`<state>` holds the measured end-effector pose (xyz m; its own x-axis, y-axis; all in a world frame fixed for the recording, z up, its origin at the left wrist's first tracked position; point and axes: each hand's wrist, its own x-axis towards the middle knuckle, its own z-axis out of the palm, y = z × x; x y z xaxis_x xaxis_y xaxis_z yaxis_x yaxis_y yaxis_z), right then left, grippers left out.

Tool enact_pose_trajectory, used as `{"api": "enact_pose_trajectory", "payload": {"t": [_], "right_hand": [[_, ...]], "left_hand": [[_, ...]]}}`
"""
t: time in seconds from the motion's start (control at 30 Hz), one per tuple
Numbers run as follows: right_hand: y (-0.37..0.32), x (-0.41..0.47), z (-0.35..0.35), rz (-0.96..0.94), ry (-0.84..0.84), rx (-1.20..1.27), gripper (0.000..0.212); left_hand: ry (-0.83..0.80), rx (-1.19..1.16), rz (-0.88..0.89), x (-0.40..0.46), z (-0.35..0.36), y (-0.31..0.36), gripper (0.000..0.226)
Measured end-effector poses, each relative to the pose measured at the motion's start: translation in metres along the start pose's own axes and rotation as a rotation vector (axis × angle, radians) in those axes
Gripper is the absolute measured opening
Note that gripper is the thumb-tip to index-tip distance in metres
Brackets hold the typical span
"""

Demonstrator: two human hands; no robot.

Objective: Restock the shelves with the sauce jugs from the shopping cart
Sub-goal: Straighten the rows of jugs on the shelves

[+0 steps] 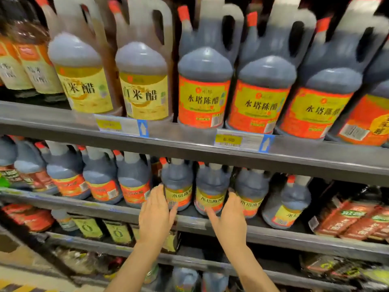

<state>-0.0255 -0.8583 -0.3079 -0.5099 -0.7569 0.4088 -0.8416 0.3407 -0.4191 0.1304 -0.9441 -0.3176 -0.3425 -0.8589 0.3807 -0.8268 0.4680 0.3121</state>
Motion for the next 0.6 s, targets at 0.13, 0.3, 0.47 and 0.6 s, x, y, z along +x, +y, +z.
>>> {"api": "enact_pose_trajectory", "payload": {"t": [0.13,0.3,0.47,0.6], "right_hand": [[-0.011,0.001,0.021,0.115,0.078,0.135,0.082],[-0.019,0.004,0.035,0.233,0.135,0.263,0.094],[-0.014,0.006,0.041,0.218,0.195,0.250,0.092],[-0.012,0.006,0.041,0.221,0.193,0.271,0.090]], "left_hand": [[0.092,-0.173,-0.071,0.008,0.018,0.005,0.070],[0.131,-0.199,-0.194,0.018,0.027,0.015,0.070],[0.173,-0.265,-0.189,0.022,0.033,0.014,0.071],[0.165,-0.310,-0.185,0.021,0.030,0.009,0.073]]}}
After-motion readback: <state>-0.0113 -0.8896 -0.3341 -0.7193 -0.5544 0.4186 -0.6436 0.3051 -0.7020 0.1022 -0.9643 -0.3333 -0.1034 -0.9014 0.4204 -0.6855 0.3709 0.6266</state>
